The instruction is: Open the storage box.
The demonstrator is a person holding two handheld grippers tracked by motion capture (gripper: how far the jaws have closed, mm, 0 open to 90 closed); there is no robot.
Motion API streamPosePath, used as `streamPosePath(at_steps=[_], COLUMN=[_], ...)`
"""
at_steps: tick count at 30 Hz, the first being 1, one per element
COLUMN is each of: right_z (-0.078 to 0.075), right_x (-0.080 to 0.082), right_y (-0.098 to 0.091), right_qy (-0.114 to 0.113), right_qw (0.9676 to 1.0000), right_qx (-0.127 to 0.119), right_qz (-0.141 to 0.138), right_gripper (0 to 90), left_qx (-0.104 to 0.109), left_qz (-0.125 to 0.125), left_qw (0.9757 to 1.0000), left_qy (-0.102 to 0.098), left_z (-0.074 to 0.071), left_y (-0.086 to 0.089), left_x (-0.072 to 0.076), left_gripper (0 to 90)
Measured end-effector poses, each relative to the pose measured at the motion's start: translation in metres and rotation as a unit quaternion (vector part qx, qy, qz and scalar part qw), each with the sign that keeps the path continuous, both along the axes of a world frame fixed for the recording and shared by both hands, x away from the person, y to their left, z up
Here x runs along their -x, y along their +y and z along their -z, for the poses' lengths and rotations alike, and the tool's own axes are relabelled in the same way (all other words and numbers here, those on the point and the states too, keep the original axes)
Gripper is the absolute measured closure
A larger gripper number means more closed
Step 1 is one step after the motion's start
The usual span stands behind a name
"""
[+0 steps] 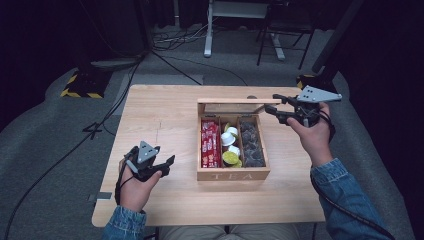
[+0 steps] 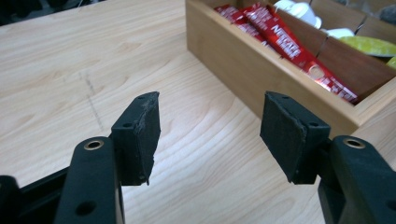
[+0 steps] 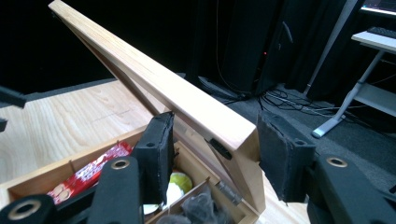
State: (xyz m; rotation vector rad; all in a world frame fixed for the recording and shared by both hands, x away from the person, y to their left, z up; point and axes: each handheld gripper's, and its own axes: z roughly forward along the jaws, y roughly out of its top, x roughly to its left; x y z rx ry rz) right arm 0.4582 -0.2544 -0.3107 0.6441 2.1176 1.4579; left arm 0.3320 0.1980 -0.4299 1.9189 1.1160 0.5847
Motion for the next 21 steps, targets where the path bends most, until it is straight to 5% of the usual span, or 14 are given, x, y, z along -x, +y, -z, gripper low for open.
streamPosePath(at_steps=[9,21], right_z=[-0.011,-0.022], right_x=[-0.024,-0.051], right_y=[0.000,0.004], right_qy=[0.002,0.004], right_qw=[0.9999,0.9998], right_qx=[-0.011,-0.008], right_qz=[-0.001,0.017], right_gripper=[50.8,53.4], left_qx=[0.010,-0.002], left_qz=[-0.043,-0.038], left_qw=[0.9990,0.9991], left_qy=[0.004,0.021], left_z=[0.015,0.025], left_y=[0.017,0.018], left_x=[0.011,0.006], left_gripper=[41.0,40.2])
